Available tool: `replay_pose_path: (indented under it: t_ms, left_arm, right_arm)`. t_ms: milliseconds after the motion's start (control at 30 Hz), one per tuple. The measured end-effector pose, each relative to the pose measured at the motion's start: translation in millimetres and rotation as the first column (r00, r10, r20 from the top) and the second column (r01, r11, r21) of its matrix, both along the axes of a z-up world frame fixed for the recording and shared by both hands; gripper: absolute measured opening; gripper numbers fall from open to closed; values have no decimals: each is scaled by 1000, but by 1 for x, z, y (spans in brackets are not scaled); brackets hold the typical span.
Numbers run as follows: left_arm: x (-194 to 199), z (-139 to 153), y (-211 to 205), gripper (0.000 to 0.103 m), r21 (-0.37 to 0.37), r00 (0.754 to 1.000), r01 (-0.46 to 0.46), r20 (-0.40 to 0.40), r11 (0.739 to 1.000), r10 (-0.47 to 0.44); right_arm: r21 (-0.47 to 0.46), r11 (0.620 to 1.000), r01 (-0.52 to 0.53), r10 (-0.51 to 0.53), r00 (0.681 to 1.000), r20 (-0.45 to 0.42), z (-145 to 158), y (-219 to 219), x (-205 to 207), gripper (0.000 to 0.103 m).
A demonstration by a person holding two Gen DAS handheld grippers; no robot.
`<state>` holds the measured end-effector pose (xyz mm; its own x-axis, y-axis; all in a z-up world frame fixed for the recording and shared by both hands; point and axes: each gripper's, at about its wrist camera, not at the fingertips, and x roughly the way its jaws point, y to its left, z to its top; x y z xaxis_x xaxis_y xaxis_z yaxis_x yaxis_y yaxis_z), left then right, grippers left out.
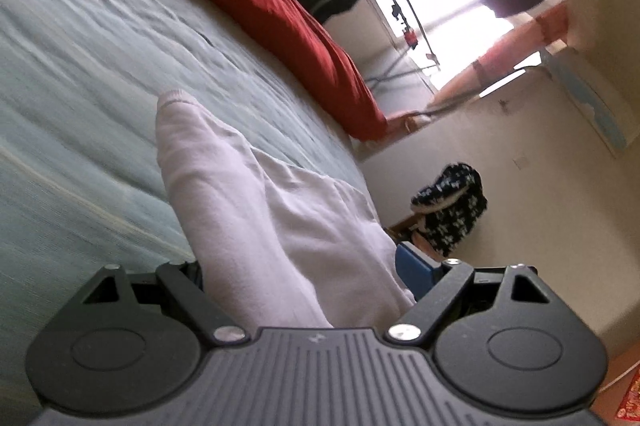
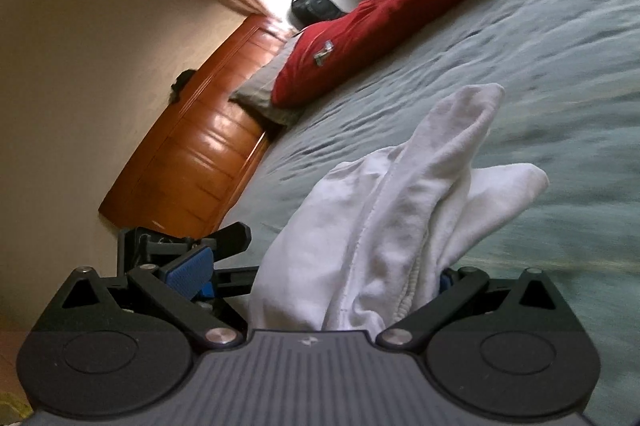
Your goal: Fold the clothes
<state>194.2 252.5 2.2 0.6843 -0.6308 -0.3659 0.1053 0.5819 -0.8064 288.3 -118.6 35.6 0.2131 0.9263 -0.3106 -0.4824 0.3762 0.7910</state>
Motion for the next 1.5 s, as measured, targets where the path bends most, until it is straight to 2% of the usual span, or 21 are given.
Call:
replay_pose_path:
  t_ms: [267,467,800,1133,1333,1500]
  left_arm:
    - [-7,1,79,86,7,995,-104,-4,995,104]
    - [-3,3,132,86,40,986,-164,-11,986,164]
    - [-1,-5,213,86,81,961,-270,-39,960,273]
    - [18,-10,275,86,102,938,-339,-44,935,345]
    - [29,-11,301,86,135,923,-372,-53,918,381]
    - [31,-31,317,87,183,894,-410,-116,894,433]
  right_arm:
    - [-2,997,-71,71,997,16,6,93,19,103]
    - [-30,991,-132,134,989,66,11,164,35,103]
    - [-66,972,-227,232,969,87,-11,275,62,103]
    - [-69,966,-248,256,952,166,-31,343,64,103]
    - [-112,960,-257,276,936,216,-39,379,55,103]
    - [-98,956,-278,291,943,163,-57,387,51,103]
